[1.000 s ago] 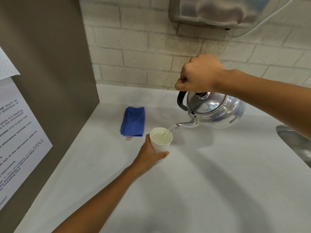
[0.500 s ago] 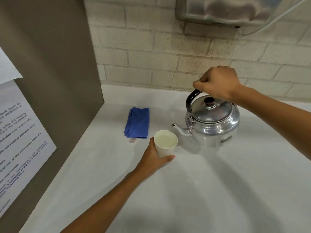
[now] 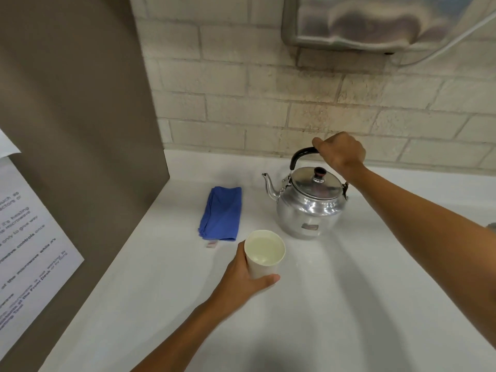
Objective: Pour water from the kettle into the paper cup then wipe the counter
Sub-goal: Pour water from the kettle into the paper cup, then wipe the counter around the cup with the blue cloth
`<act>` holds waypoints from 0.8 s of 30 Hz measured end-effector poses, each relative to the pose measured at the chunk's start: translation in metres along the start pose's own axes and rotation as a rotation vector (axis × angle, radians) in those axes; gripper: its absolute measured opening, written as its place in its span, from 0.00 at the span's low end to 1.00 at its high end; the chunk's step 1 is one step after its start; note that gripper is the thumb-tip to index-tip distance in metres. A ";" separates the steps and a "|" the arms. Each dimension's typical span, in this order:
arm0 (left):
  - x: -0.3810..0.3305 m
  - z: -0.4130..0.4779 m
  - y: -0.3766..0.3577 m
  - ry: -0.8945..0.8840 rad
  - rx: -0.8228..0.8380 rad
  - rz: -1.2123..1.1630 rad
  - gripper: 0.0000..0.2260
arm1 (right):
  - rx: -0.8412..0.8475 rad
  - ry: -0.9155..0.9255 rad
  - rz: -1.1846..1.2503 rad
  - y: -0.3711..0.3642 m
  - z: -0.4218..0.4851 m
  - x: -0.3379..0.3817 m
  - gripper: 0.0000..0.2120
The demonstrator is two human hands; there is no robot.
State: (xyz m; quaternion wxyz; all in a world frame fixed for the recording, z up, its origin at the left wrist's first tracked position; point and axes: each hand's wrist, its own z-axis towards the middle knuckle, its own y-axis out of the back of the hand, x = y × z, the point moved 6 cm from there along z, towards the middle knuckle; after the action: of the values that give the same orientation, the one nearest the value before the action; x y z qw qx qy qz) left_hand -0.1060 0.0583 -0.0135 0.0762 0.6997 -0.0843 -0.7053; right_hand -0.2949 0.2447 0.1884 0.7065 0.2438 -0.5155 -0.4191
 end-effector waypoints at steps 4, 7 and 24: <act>0.001 -0.001 0.002 0.005 0.002 0.005 0.32 | 0.033 -0.024 0.004 -0.019 0.010 -0.003 0.23; 0.002 -0.003 0.003 0.019 0.005 -0.005 0.32 | 0.066 -0.027 -0.010 -0.031 0.015 -0.003 0.23; 0.008 -0.006 0.008 0.043 0.047 0.041 0.34 | 0.074 -0.008 -0.015 -0.053 0.020 -0.003 0.23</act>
State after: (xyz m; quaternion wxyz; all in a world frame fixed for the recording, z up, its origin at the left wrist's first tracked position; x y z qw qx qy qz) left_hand -0.1004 0.0483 -0.0193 0.0761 0.7145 -0.1134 -0.6862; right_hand -0.3323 0.2209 0.1525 0.6916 0.2720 -0.5319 -0.4059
